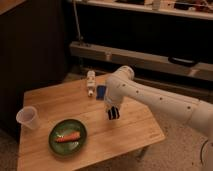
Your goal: Place the eraser on the white sponge
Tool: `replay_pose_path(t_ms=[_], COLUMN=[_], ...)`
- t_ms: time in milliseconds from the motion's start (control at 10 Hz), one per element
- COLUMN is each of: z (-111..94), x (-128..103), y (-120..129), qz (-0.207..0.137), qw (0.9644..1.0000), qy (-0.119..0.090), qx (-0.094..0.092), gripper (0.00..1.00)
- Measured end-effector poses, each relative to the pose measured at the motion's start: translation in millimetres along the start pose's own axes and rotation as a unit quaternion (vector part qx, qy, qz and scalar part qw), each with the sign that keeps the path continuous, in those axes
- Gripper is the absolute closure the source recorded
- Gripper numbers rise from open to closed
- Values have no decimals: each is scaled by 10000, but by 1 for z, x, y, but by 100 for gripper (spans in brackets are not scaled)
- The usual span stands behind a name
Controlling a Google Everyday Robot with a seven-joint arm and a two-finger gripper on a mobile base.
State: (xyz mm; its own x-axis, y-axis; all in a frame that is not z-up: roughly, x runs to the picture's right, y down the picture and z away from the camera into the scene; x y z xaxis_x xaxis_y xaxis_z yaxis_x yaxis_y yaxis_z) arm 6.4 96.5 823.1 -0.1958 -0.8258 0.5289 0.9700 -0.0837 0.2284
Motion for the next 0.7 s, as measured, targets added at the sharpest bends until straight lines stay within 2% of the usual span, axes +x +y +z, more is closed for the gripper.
replay_pose_path(t_ms=[200, 500, 700], z=[15, 19, 26], x=[20, 57, 79], y=[1, 20, 22], qz=[23, 229, 268], qw=[10000, 9994, 9993], qy=[-9, 36, 3], qx=[-69, -250, -266], gripper=[100, 100, 100])
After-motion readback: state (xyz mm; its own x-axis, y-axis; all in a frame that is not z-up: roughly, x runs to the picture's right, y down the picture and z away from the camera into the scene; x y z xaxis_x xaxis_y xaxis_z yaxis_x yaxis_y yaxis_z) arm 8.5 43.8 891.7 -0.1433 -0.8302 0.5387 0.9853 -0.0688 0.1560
